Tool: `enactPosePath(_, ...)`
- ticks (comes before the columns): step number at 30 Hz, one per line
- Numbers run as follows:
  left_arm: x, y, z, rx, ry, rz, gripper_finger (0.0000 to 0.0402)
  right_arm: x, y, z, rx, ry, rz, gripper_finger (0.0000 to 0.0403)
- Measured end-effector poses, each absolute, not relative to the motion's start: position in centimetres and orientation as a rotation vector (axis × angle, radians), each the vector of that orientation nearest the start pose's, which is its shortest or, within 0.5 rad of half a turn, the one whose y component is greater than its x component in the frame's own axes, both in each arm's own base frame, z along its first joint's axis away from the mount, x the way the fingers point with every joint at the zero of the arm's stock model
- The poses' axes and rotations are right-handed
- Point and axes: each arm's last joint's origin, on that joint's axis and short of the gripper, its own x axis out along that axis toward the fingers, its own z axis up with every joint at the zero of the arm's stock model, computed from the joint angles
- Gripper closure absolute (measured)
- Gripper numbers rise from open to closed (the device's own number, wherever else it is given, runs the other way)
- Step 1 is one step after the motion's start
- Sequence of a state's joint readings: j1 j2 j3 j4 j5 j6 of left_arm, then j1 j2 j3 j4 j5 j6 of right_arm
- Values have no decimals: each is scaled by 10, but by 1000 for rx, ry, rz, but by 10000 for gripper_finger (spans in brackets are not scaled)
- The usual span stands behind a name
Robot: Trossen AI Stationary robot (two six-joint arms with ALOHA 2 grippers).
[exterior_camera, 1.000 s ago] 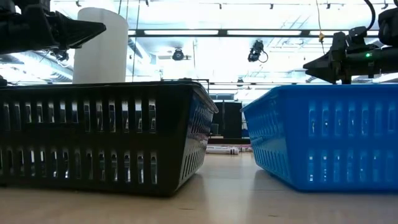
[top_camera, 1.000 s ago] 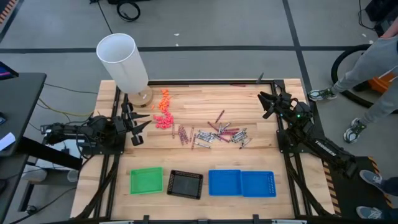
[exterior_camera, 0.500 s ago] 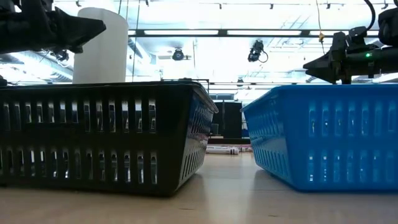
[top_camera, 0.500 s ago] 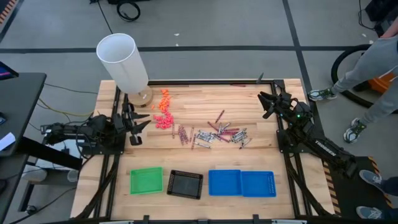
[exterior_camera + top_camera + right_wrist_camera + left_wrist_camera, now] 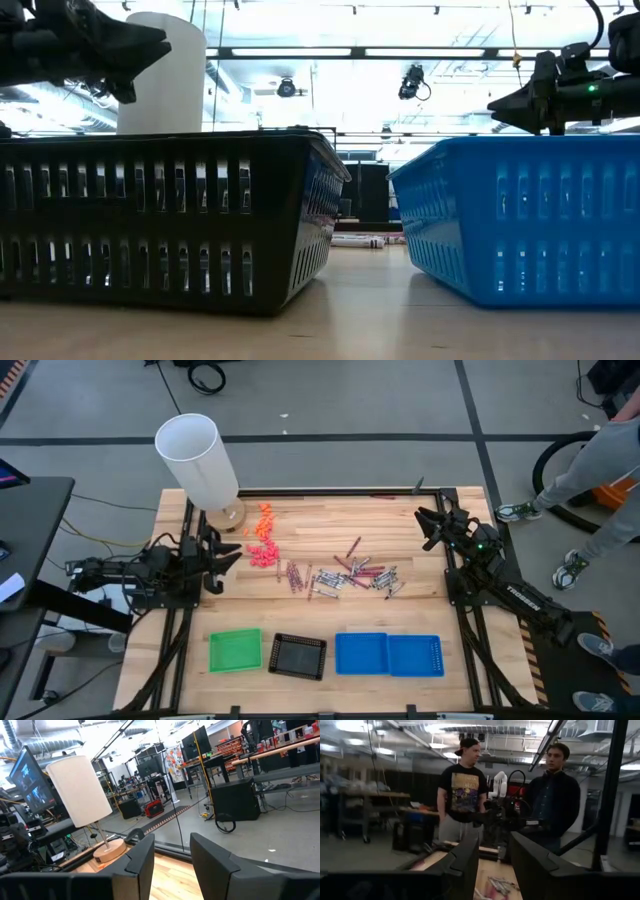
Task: Sort crayons
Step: Put the red crayon into the left blue bin
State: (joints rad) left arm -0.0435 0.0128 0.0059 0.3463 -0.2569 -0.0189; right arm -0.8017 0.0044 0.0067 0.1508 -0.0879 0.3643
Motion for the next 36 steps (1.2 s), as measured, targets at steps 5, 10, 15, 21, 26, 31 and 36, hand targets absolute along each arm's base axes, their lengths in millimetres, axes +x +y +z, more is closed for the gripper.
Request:
enactPosePath(5, 92, 9, 196, -53, -314, 320, 283, 68, -67, 186, 256, -323, -666, 267)
enactPosePath(10, 97, 14, 192, -41, -248, 386, 283, 66, -65, 195, 287, -439, -629, 267)
enactPosePath(15, 105, 19, 184, -69, -164, 431, 283, 66, -64, 196, 334, -470, -605, 267)
enactPosePath(21, 112, 23, 176, -125, -84, 467, 283, 69, -66, 194, 341, -426, -587, 267)
enactPosePath(26, 120, 25, 184, -147, -4, 479, 283, 75, -70, 189, 370, -353, -566, 267)
enactPosePath(31, 134, 27, 201, -116, 70, 483, 283, 83, -71, 183, 358, -270, -532, 267)
enactPosePath(36, 150, 29, 207, -93, 150, 486, 283, 92, -72, 176, 361, -184, -540, 267)
